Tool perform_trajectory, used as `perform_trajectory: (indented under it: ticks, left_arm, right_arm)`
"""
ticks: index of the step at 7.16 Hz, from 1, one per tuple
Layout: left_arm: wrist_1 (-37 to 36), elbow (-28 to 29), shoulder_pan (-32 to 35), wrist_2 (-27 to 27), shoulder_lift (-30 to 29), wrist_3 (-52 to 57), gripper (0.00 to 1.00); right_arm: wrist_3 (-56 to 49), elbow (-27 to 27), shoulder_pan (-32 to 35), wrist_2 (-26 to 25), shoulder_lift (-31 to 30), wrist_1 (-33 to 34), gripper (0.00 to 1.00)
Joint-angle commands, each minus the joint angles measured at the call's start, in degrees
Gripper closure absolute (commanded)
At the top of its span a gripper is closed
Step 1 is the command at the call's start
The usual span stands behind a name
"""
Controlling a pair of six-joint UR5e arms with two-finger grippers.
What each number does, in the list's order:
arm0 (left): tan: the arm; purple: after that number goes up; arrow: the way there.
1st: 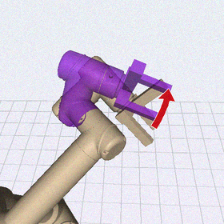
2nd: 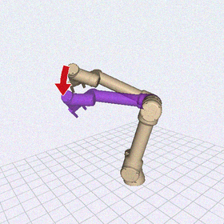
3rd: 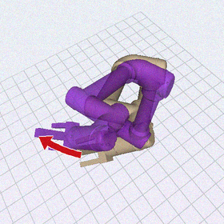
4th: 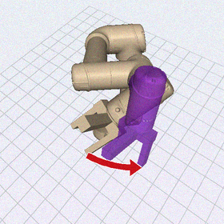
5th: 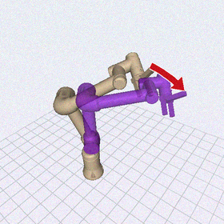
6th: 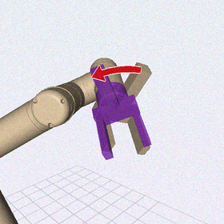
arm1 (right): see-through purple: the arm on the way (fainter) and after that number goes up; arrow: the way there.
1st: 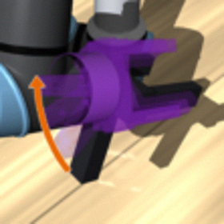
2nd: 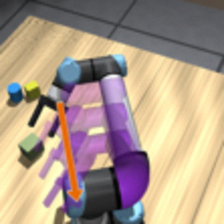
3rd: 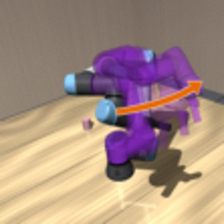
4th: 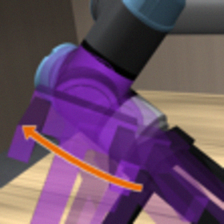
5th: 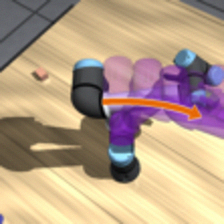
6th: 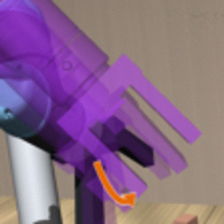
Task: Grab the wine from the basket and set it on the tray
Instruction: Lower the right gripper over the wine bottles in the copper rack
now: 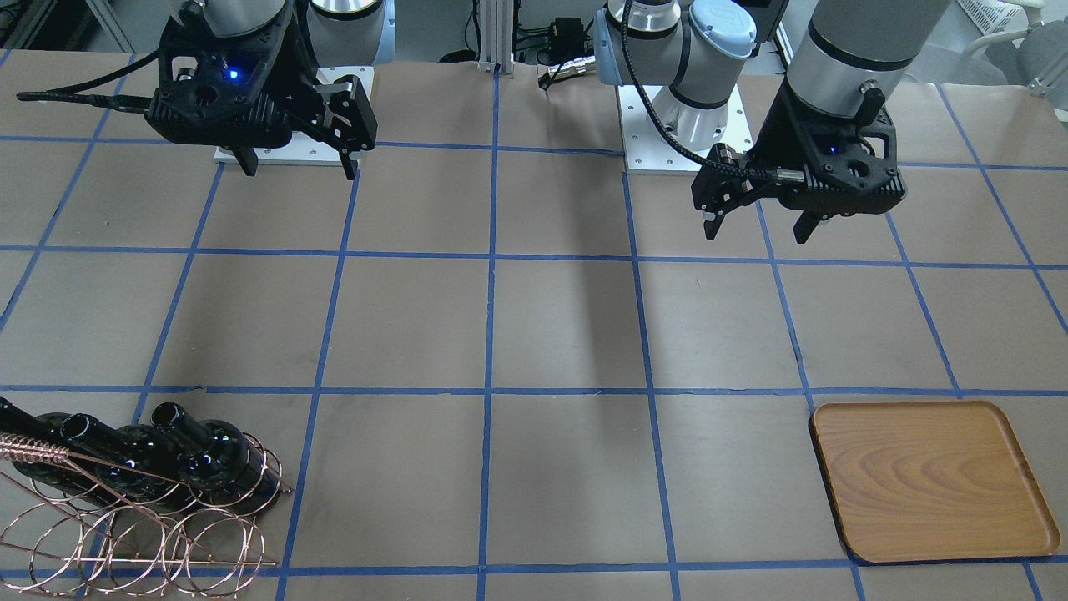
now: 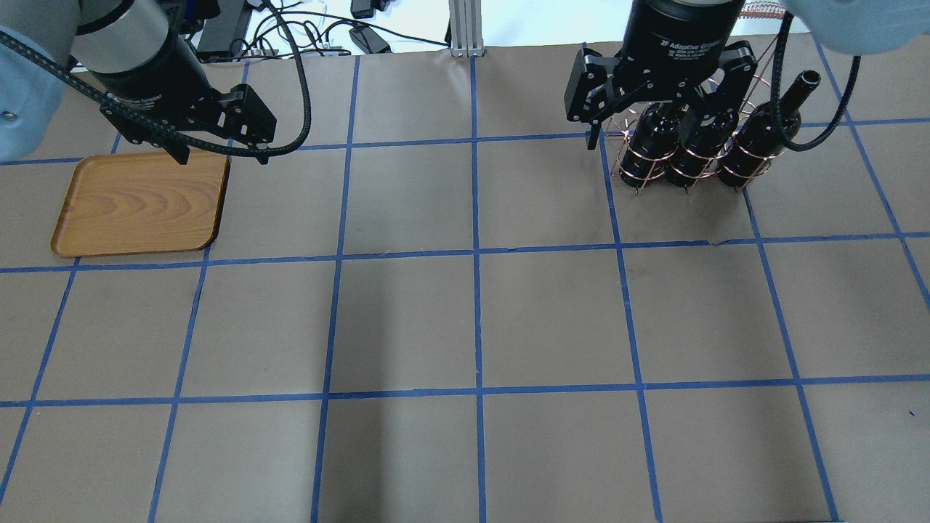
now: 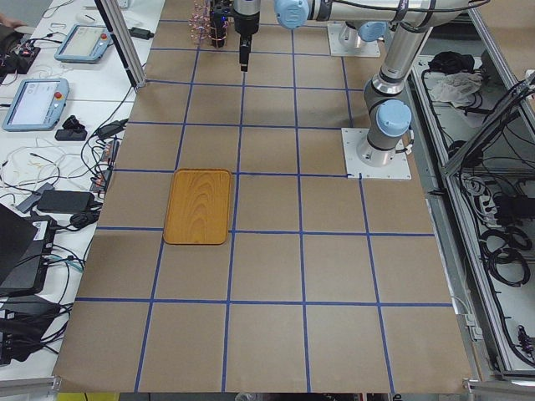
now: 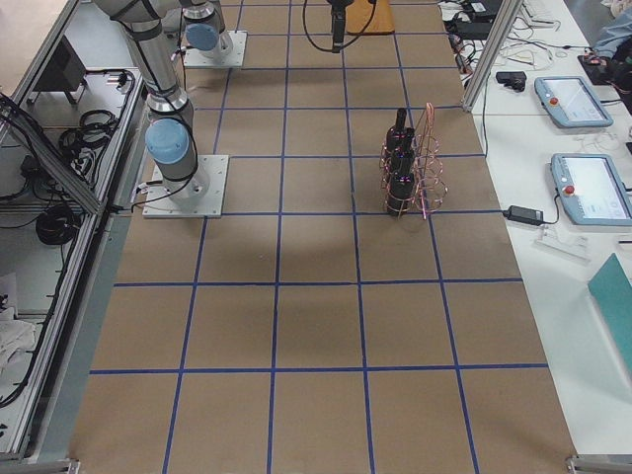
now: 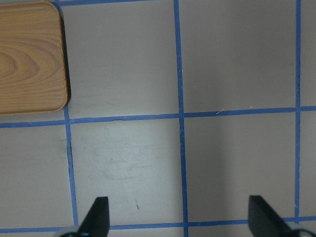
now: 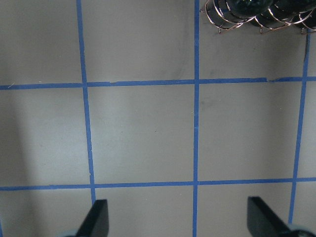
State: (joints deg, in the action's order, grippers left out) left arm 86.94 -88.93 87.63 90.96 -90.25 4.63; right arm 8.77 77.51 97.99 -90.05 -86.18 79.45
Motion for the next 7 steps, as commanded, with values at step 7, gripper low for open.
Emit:
perform_trajectory:
  ticks: [7]
  left_arm:
    - [-0.3,0.0,0.0,-0.3,-0.2,-0.1,0.0]
  right_arm:
    - [-1.8,0.1,-2.8,-1.5,2.1,2.3,0.0]
